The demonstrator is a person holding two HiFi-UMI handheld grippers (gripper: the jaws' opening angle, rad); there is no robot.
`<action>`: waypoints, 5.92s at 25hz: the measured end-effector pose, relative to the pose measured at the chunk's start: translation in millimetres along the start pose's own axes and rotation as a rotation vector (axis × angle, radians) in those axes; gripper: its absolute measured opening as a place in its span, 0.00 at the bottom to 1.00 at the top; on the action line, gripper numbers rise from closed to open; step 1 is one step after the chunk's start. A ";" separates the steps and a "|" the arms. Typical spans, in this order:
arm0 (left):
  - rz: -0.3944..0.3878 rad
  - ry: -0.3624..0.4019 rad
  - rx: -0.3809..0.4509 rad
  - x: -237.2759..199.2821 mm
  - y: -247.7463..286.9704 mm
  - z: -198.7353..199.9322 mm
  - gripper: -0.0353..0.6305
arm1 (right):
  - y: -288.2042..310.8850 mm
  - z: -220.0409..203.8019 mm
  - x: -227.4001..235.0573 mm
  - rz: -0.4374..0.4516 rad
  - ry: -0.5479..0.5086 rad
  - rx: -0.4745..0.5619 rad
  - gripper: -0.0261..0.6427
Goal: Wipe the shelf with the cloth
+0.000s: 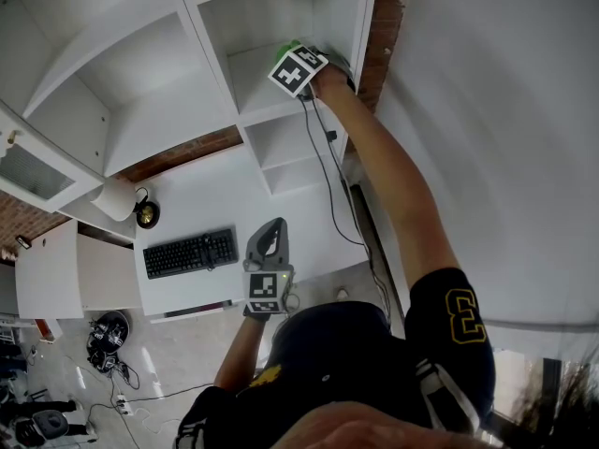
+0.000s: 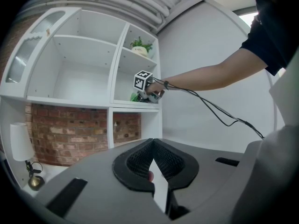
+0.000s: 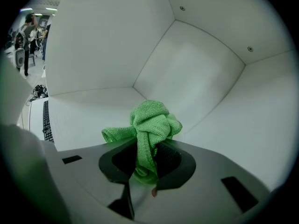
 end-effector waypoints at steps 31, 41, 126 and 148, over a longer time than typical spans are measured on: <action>0.061 -0.001 0.002 -10.6 -13.9 1.1 0.08 | -42.3 35.1 -9.3 0.108 0.297 0.259 0.17; 0.085 -0.019 -0.030 -13.8 -17.2 -8.6 0.08 | -57.1 57.4 -102.1 0.193 0.193 0.337 0.17; -0.019 -0.020 -0.036 6.5 1.9 -10.2 0.08 | -62.0 -44.5 -36.3 0.041 0.358 0.226 0.16; -0.039 -0.019 -0.036 11.4 6.0 -12.4 0.08 | -64.4 -72.5 -12.3 -0.022 0.403 0.213 0.16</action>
Point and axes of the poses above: the fingertips, and each gripper's own axes: y forward along the fingers, x to its right, z out of its top, the point moved 7 cm from there along -y, backward along the fingers, and after that the axes turned 2 degrees about x, right-handed, at the moved point
